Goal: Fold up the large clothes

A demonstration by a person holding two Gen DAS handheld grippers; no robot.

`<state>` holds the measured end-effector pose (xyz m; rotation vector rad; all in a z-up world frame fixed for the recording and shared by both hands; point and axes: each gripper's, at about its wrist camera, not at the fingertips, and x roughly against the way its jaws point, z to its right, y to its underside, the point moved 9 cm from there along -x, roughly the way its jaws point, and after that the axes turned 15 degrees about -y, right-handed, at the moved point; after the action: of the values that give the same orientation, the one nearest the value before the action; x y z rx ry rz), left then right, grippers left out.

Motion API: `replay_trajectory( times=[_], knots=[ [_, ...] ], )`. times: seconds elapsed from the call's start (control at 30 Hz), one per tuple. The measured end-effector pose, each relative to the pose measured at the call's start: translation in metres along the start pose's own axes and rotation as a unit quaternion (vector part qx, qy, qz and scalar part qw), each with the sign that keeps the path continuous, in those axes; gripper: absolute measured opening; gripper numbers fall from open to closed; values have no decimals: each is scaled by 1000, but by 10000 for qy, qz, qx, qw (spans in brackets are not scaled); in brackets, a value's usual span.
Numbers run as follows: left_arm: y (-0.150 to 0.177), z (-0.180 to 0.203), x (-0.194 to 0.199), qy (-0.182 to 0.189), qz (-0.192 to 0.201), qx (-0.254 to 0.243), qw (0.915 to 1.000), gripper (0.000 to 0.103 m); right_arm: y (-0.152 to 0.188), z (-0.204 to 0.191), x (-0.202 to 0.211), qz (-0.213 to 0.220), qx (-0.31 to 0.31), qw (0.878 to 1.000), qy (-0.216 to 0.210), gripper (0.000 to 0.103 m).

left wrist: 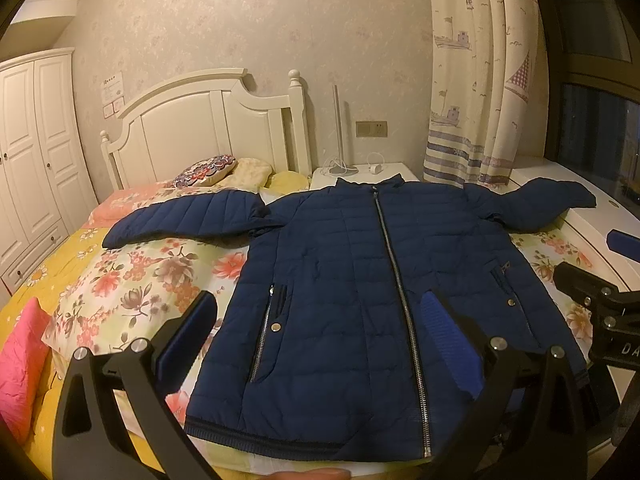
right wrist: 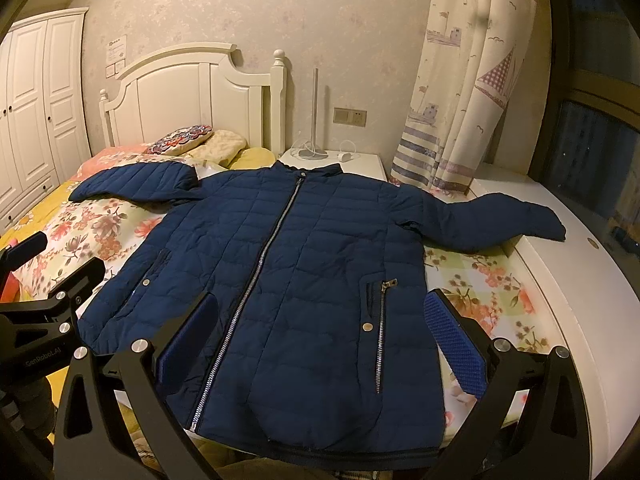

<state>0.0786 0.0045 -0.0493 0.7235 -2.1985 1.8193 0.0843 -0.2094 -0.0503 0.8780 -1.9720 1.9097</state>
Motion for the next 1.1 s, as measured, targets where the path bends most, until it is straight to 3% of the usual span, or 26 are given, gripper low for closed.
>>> replay_trajectory(
  times=[1.1],
  knots=[
    [6,-2,-3,5,-33,0,10000,101,2,0,-2,-20,-39,10000,-21,99]
  ],
)
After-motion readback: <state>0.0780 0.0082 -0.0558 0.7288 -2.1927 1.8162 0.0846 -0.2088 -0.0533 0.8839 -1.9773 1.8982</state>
